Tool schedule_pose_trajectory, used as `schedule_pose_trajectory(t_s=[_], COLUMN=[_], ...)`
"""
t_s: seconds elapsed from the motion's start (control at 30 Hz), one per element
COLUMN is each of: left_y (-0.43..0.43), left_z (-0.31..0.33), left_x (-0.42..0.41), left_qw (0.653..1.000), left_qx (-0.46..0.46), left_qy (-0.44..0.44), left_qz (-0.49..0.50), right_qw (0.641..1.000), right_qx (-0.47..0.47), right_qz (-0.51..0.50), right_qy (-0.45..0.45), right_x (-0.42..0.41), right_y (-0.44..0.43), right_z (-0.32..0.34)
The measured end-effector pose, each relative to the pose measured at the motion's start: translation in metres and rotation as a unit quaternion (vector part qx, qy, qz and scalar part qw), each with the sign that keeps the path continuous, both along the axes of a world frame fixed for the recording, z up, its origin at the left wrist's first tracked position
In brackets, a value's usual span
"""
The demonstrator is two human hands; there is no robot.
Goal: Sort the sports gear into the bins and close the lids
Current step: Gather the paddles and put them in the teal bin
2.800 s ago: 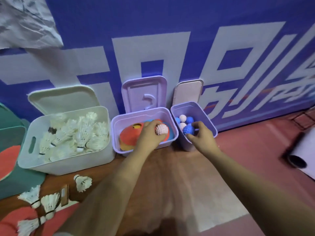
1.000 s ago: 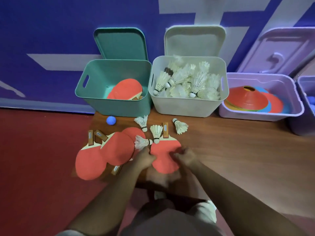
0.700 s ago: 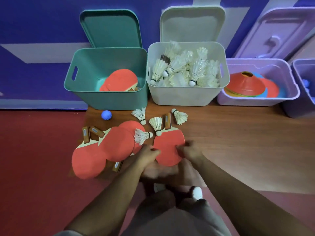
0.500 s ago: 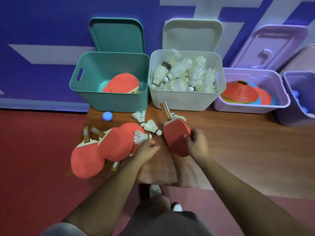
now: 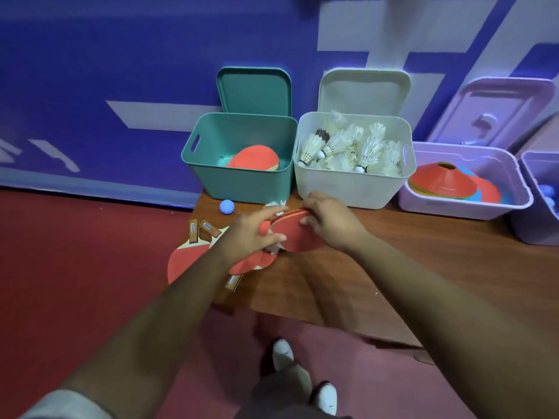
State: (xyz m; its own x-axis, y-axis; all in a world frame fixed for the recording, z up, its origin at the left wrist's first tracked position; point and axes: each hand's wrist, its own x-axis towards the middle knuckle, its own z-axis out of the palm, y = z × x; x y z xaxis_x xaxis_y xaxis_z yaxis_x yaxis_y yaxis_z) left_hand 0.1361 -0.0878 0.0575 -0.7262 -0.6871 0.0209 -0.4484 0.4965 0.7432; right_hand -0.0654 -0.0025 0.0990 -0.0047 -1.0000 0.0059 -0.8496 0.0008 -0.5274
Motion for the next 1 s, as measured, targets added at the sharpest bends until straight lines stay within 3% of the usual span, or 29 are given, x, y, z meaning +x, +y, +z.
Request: schedule_pose_trajectory(t_s=[0.13, 0.27, 0.33, 0.43, 0.57, 0.77, 1.0], left_y=[-0.006, -0.021, -0.034, -0.055, -0.094, -0.145, -0.167], left_z=[-0.001, -0.010, -0.022, -0.038, -0.048, -0.062, -0.081], left_x=[0.039, 0.089, 0.119, 0.153, 0.176, 0.183, 0.184], left_qw=[0.976, 0.910, 0.875, 0.837, 0.837, 0.855, 0.862], left_qx=[0.159, 0.250, 0.258, 0.291, 0.322, 0.363, 0.396], left_qy=[0.088, 0.193, 0.225, 0.243, 0.223, 0.187, 0.153], left_qz=[0.117, 0.269, 0.343, 0.395, 0.383, 0.319, 0.276], right_qw=[0.994, 0.960, 0.934, 0.898, 0.856, 0.773, 0.665], right_qx=[-0.043, -0.066, 0.004, 0.154, 0.201, 0.183, 0.234], right_qz=[-0.022, -0.182, -0.260, -0.297, -0.349, -0.459, -0.567], right_qy=[-0.099, -0.204, -0.247, -0.285, -0.324, -0.398, -0.426], right_x=[0.040, 0.067, 0.081, 0.110, 0.157, 0.194, 0.191], right_y=[-0.023, -0.049, -0.059, -0.061, -0.056, -0.074, -0.075], right_z=[0.003, -0.013, -0.039, -0.092, -0.159, -0.175, -0.205])
